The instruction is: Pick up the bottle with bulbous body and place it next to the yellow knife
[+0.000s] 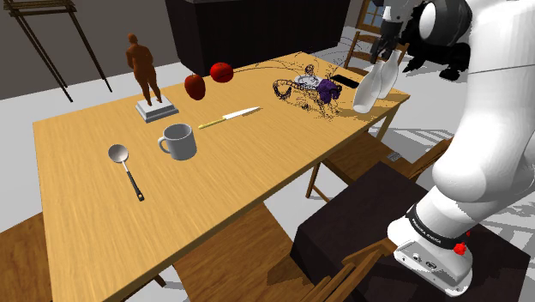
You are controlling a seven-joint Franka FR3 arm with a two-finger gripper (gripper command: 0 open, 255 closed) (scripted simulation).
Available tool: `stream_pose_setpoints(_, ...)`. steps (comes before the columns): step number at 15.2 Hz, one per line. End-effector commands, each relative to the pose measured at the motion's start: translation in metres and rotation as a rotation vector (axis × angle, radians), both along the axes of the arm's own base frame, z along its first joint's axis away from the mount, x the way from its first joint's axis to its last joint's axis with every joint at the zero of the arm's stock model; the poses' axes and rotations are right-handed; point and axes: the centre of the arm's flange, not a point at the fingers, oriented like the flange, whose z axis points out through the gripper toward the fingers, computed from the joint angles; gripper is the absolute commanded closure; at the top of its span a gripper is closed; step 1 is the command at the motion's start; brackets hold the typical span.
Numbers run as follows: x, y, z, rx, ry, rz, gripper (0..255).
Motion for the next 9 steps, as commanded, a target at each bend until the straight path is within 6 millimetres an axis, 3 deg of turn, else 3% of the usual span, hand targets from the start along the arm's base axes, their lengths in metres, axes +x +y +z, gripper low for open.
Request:
stream_pose_setpoints(1, 0.0, -0.001, -0.01, 0.0, -0.001, 0.001, 0)
stream_pose_setpoints(5, -0.001, -0.001, -0.029, 0.0, -0.001, 0.001, 0)
stream_pose_setpoints(9, -0.001, -0.001, -0.029, 0.0, -0.001, 0.001, 0)
